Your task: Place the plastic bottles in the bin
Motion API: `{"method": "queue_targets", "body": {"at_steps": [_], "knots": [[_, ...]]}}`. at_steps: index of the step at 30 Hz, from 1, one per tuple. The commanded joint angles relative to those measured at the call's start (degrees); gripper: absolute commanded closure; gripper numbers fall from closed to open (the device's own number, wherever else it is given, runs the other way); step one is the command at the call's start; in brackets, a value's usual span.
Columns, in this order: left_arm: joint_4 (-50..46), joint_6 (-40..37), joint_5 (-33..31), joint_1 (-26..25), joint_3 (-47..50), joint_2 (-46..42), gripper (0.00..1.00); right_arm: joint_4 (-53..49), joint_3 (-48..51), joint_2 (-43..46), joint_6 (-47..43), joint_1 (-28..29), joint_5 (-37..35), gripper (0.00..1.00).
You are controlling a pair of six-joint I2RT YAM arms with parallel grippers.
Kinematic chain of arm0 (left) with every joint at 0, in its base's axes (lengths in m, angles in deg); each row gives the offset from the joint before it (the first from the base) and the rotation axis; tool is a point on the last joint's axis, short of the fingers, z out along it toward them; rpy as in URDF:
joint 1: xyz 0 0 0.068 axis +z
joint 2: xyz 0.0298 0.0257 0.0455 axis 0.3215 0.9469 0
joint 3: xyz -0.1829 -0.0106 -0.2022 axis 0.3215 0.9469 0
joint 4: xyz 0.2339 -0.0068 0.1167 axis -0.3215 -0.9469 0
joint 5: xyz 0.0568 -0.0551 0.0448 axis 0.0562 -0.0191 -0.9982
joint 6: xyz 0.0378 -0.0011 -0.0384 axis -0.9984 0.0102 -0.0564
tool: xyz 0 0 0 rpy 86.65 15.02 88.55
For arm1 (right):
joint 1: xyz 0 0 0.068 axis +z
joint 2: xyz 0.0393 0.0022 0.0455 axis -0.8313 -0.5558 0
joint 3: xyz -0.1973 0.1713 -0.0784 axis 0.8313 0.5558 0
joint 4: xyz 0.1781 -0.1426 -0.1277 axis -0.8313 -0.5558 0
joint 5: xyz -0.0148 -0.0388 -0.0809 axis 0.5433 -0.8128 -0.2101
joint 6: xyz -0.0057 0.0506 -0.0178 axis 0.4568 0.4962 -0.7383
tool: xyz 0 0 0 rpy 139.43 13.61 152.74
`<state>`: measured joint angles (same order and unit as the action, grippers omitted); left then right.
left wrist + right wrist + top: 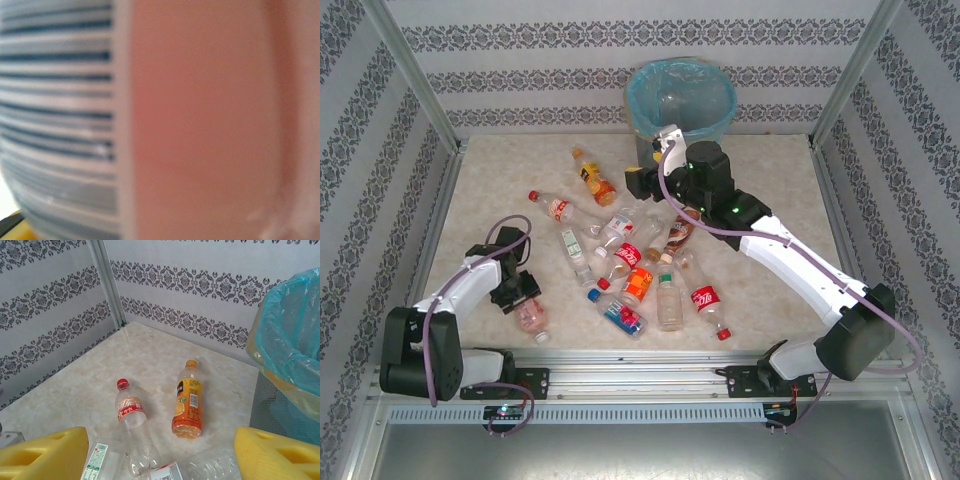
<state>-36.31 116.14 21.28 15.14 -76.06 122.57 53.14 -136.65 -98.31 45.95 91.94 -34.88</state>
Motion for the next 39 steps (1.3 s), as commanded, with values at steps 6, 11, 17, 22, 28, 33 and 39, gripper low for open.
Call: {"method": "queue_targets", "body": {"at_steps": [6, 11, 17, 22, 28, 33, 39], "knots": [[-1.5, -4.5, -13.0, 0.6, -11.8, -10.7, 0.54, 0.6, -1.4, 0.9, 0.4, -0.5, 0.9, 0.24], [3.4, -11.3, -13.5, 0.6, -20.6, -13.8, 0.54, 0.7, -0.6, 2.1, 1.2, -0.4, 1.3, 0.24], [12.8, -17.6, -4.2, -0.8, -29.1, -12.5, 0.60, 0.4, 1.1, 5.2, 1.2, -0.4, 0.4, 0.24], [18.6, -23.5, -1.9, -7.5, -35.4, -8.8, 0.63, -0.7, 1.5, 8.4, 0.0, -0.6, -0.4, 0.24], [25.9, -34.1, 0.8, -18.7, -39.7, -4.4, 0.63, 0.4, 2.6, 13.3, -1.0, -1.4, -1.2, 0.25], [32.7, -36.2, 8.9, -22.9, -40.0, -2.1, 0.66, 1.8, 4.2, 17.5, -3.0, -1.7, -1.5, 0.25], [35.7, -39.7, 14.7, -27.1, -39.8, 1.3, 0.71, 6.1, 7.7, 22.4, -5.8, -1.8, 0.3, 0.25]]}}
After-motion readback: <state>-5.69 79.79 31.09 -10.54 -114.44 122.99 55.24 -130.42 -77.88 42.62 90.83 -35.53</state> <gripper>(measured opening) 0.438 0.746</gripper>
